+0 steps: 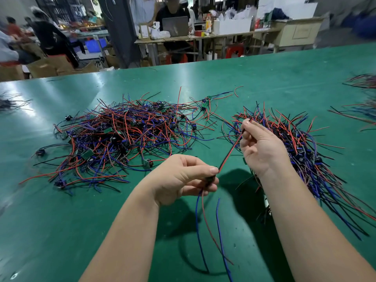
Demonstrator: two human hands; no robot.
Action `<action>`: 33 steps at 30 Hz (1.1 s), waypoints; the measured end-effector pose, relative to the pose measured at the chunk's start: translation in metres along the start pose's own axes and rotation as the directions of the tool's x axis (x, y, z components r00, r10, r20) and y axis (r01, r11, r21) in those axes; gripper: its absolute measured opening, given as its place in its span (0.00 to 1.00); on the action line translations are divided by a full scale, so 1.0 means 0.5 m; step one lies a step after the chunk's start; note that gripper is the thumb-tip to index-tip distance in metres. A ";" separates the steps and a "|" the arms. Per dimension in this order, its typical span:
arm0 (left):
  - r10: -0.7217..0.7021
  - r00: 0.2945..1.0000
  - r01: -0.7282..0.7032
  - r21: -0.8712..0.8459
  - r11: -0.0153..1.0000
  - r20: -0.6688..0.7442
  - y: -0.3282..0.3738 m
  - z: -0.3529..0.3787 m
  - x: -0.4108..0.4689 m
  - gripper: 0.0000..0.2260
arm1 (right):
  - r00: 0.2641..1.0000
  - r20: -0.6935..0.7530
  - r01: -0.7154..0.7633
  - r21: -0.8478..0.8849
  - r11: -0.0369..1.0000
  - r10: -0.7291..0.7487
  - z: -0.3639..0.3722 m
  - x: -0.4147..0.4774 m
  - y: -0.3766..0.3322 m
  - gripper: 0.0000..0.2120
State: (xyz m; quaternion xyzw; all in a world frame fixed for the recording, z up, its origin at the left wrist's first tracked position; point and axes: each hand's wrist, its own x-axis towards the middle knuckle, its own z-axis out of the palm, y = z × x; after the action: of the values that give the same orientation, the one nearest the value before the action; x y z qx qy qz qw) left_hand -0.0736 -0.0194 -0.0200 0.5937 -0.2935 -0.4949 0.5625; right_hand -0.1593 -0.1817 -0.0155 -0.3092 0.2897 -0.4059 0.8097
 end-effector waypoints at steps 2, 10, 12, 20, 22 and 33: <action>-0.008 1.000 0.008 0.008 1.000 0.023 0.000 -0.004 -0.001 0.07 | 1.000 0.002 0.005 0.002 1.000 -0.005 -0.002 0.003 -0.001 0.06; -0.054 0.993 0.061 -0.072 0.996 0.106 -0.008 0.015 0.009 0.05 | 0.997 0.063 0.032 0.024 0.999 -0.034 0.001 0.002 0.009 0.08; -0.057 0.989 0.071 -0.098 0.993 0.137 -0.010 0.013 0.009 0.05 | 0.995 0.102 -0.006 0.010 1.000 0.005 0.000 0.000 0.006 0.12; 0.070 0.970 0.007 -0.314 0.949 0.234 -0.005 -0.003 0.003 0.24 | 0.952 0.187 -0.220 -0.139 0.966 0.244 0.000 -0.003 0.020 0.12; 0.149 0.970 -0.053 -0.429 0.902 0.192 -0.003 -0.003 0.006 0.26 | 0.948 0.139 -0.243 -0.266 0.933 0.287 -0.003 -0.006 0.028 0.09; 0.421 0.871 -0.465 -0.704 0.537 -0.254 0.017 -0.032 0.008 0.16 | 0.934 0.067 -0.285 -0.447 0.848 0.350 0.002 -0.008 0.052 0.12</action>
State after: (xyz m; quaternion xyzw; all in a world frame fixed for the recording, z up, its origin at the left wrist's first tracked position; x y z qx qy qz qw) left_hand -0.0558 -0.0185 -0.0147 0.2291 -0.1897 -0.3957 0.8689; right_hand -0.1480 -0.1656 -0.0329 -0.4565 0.3590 -0.1684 0.7964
